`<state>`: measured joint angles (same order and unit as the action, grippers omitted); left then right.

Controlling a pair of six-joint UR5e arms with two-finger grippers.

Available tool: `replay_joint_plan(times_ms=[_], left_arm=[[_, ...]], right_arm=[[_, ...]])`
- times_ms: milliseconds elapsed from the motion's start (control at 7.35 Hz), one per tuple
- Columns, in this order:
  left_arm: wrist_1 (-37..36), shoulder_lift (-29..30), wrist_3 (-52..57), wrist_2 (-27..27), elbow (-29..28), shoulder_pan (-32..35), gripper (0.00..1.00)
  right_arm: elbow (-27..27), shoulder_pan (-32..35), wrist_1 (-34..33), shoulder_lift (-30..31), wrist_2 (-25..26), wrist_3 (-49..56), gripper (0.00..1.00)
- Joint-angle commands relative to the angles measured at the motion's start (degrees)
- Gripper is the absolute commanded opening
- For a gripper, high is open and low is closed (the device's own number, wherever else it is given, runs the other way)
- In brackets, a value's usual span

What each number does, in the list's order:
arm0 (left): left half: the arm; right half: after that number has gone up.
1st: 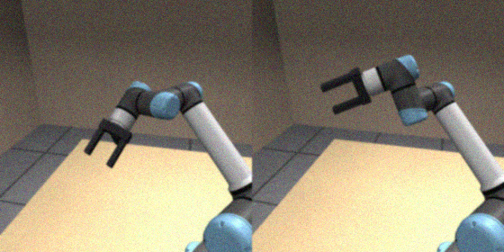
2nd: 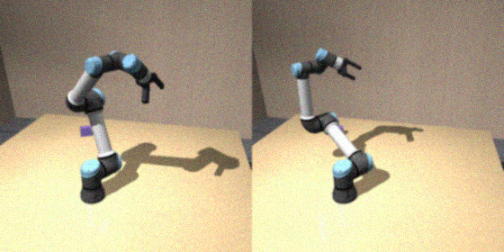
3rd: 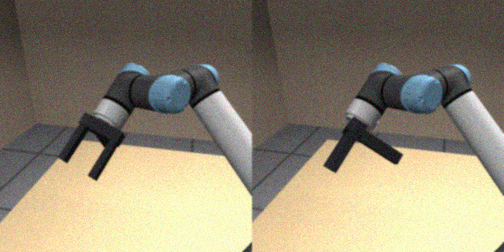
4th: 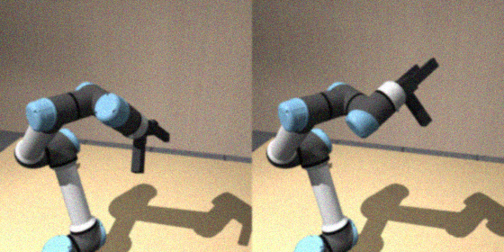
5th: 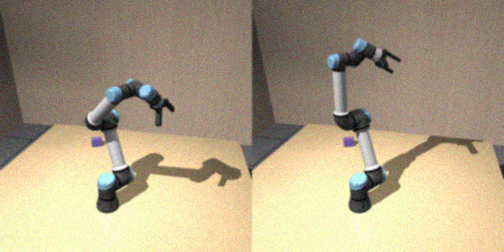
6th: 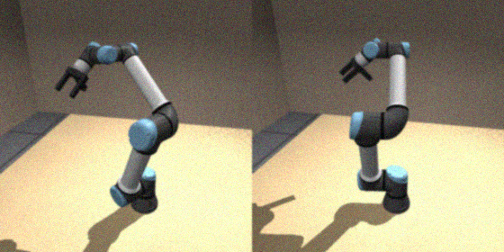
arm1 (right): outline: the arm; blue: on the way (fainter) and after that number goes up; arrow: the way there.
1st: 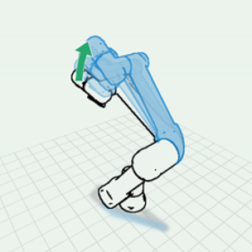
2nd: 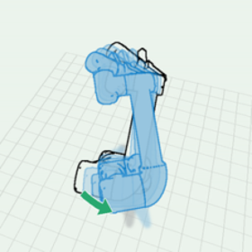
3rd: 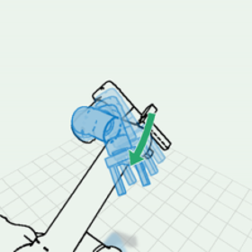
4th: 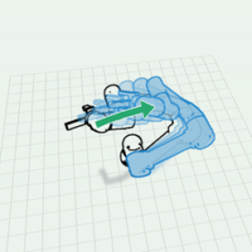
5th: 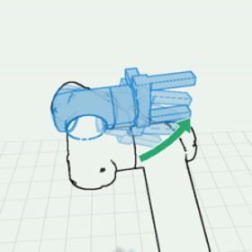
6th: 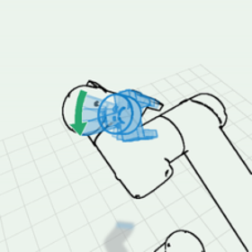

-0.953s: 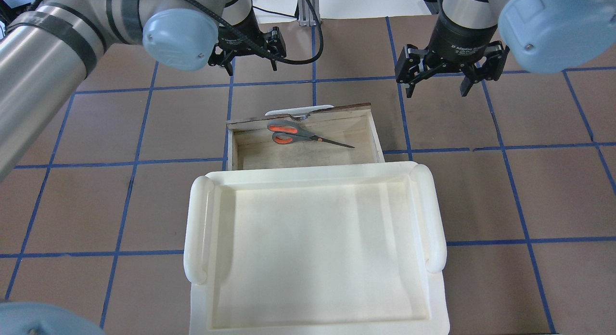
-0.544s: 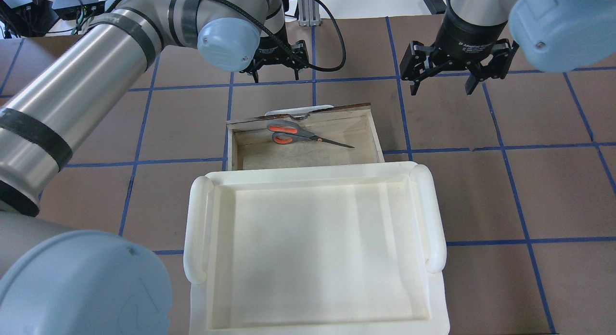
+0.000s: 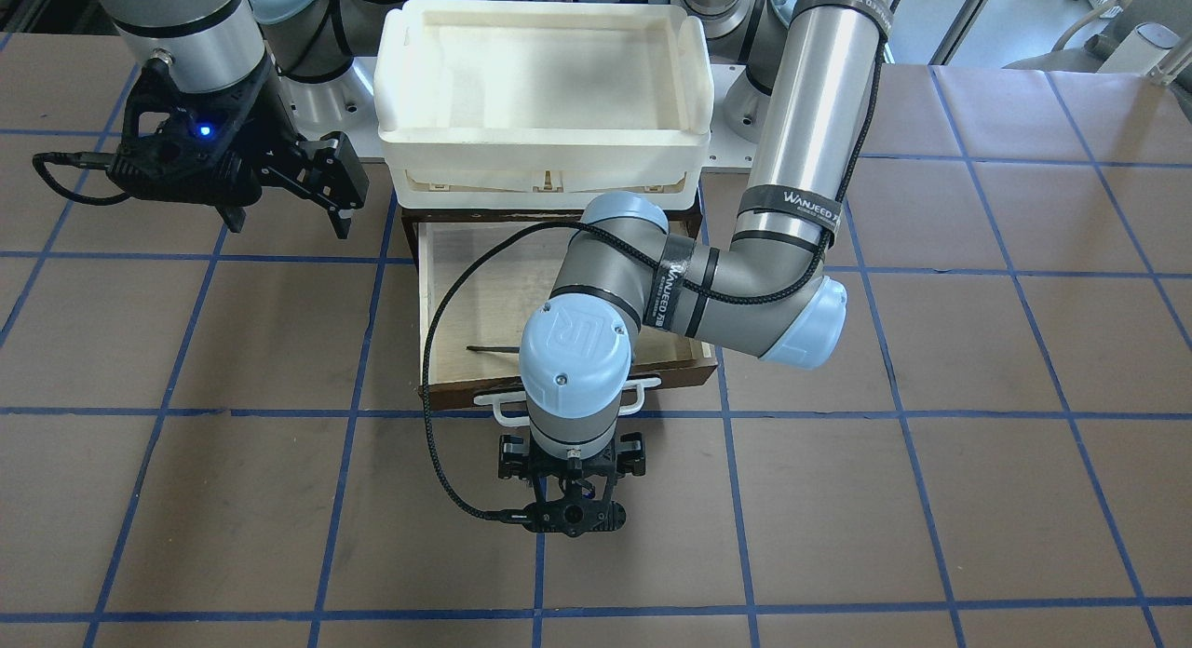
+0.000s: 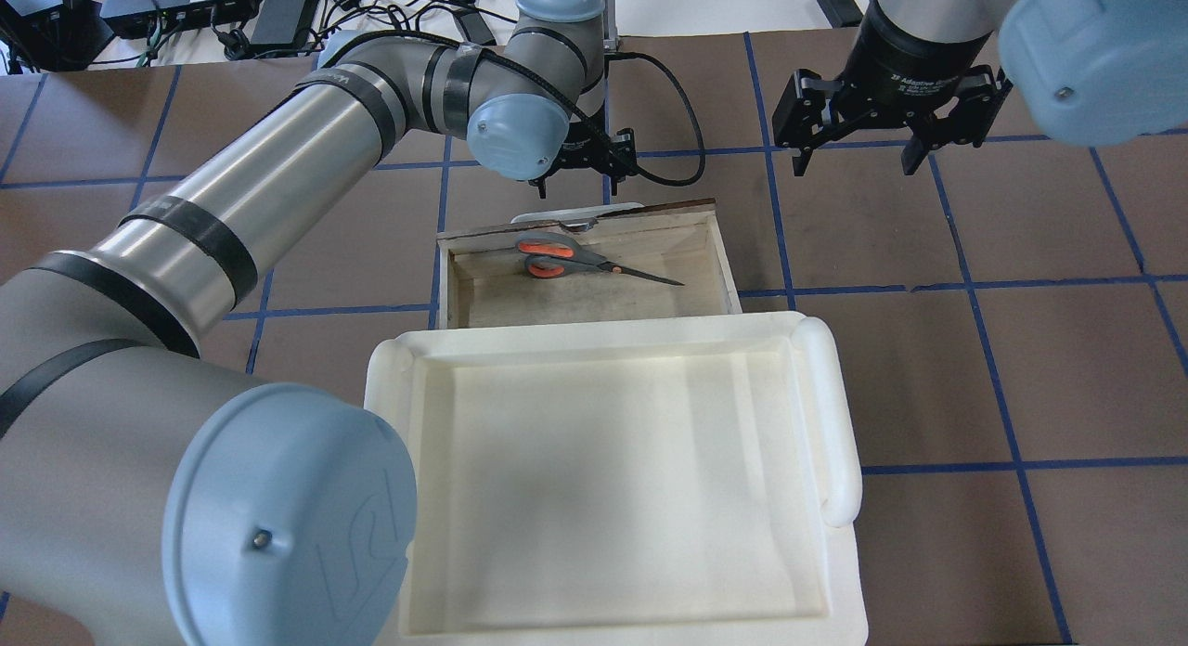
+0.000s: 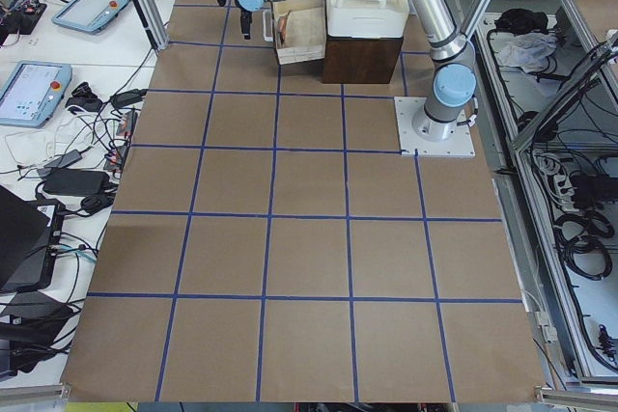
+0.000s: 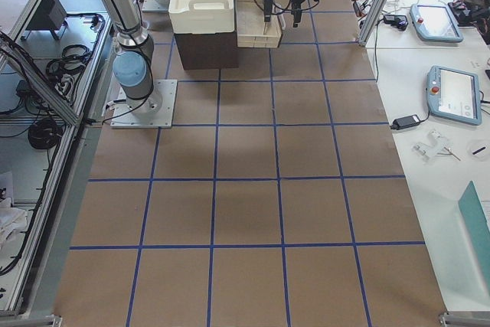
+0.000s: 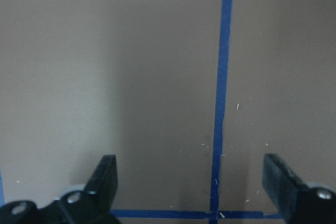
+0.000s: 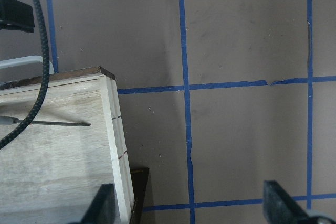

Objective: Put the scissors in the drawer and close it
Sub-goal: 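Lower the left gripper behind the drawer's white handle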

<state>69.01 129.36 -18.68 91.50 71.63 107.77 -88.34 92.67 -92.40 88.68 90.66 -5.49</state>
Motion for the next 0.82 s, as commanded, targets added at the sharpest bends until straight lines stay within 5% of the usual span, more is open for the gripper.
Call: replay_joint_plan(times_ms=[0,680], left_arm=[[3.7,0.7,-2.3,-0.3,0.0,0.2,1.0],[9.7,0.1,-4.1,-0.5,0.1,2.4,1.0]], right_arm=[[-0.1,0.1,0.4,-0.1,0.0,0.0,1.0],[-0.1,0.1,0.5,0.0,0.0,0.0,1.0]])
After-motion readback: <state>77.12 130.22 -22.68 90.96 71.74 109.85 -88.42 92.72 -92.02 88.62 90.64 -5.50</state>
